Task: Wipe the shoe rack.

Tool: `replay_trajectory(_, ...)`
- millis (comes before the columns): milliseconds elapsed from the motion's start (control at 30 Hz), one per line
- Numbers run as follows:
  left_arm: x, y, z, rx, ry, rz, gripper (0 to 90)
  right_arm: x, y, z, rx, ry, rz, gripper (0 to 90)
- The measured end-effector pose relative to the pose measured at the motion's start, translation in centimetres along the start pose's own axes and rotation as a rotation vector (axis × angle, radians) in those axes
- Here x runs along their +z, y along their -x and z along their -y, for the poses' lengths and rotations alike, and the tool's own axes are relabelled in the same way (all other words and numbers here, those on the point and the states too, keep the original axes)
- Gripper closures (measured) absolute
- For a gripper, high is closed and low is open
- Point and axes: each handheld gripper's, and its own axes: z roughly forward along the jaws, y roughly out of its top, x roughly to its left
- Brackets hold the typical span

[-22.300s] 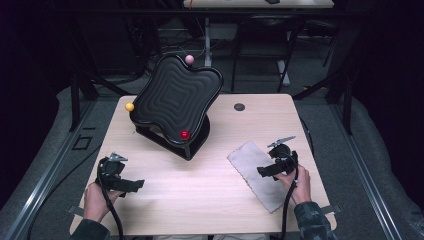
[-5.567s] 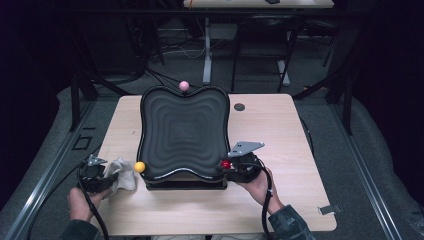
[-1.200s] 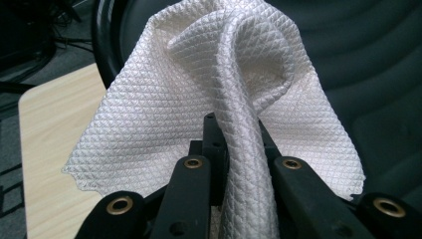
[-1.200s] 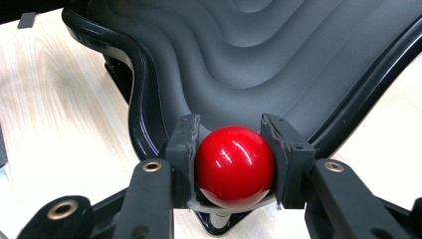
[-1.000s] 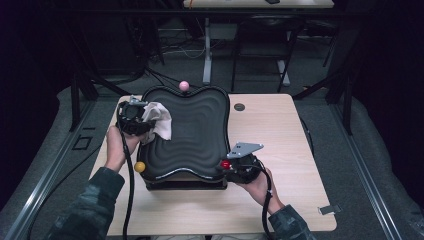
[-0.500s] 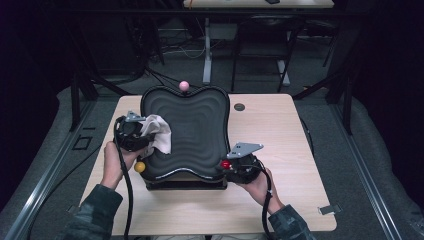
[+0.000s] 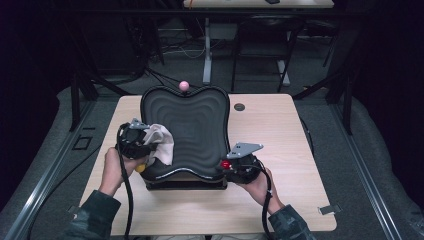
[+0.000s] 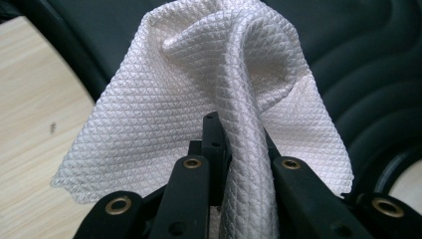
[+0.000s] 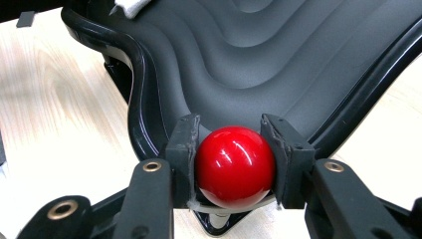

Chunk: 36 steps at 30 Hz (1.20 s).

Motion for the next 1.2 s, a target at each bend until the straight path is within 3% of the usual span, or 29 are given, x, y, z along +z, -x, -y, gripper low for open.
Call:
replay_trajectory(100,-0.1,0.4,0.3,0.009,-0.010,-0.001,82.8,-0.1,-0.1,0.0,-0.003,-0.010,0.015,59.7)
replay_trajectory(167,-0.1,0.4,0.5,0.008,-0.015,0.008,82.9,0.0,0.0,0.0,-0.001,0.005,-0.006,59.7)
replay_trajectory(233,-0.1,0.6,0.7,0.009,-0.021,0.015,82.9,-0.1,-0.1,0.0,-0.005,-0.015,0.023,59.7)
replay_trajectory(300,-0.2,0.8,1.0,0.013,-0.027,0.020,82.9,0.0,0.0,0.0,-0.001,0.006,-0.007,59.7)
replay_trajectory(333,-0.2,1.0,1.2,0.020,-0.032,0.021,82.9,-0.1,-0.1,0.0,-0.006,-0.012,0.019,59.7)
replay_trajectory(367,-0.2,1.1,1.3,0.027,-0.036,0.023,82.9,0.0,0.0,0.0,-0.001,0.010,-0.012,59.7)
replay_trajectory(400,-0.2,1.4,1.4,0.033,-0.042,0.023,82.9,-0.2,-0.1,-0.1,-0.009,-0.025,0.037,59.7)
replay_trajectory(433,-0.2,1.5,1.5,0.038,-0.043,0.023,82.9,0.0,0.0,0.0,-0.002,0.008,-0.010,59.7)
replay_trajectory(467,-0.2,1.7,1.6,0.042,-0.050,0.025,82.9,-0.1,-0.1,0.0,-0.008,-0.020,0.030,59.7)
replay_trajectory(500,-0.2,1.8,1.6,0.046,-0.051,0.025,83.0,0.1,0.0,0.1,0.001,0.025,-0.032,59.7)
replay_trajectory(600,-0.2,2.3,1.9,0.059,-0.066,0.035,83.0,-0.1,-0.1,0.0,-0.007,-0.013,0.021,59.7)
replay_trajectory(667,-0.2,2.4,2.1,0.066,-0.073,0.040,83.1,0.0,0.0,0.0,-0.005,0.004,-0.004,59.7)
replay_trajectory(700,-0.3,2.4,2.1,0.066,-0.077,0.043,83.1,-0.1,-0.1,-0.1,-0.009,-0.019,0.027,59.8)
replay_trajectory(767,-0.3,2.4,2.2,0.065,-0.077,0.045,83.1,0.0,0.0,0.0,-0.007,0.004,-0.007,59.8)
replay_trajectory(833,-0.3,2.4,2.2,0.063,-0.074,0.043,83.1,0.0,0.0,-0.2,-0.013,-0.016,0.003,59.9)
replay_trajectory(1000,-0.3,2.1,1.5,0.060,-0.071,0.022,82.9,0.0,0.1,-0.2,-0.020,-0.016,-0.012,59.9)
replay_trajectory(1200,0.0,1.1,-0.4,0.054,-0.084,0.000,82.7,0.0,0.2,-0.2,-0.021,-0.017,-0.016,59.9)
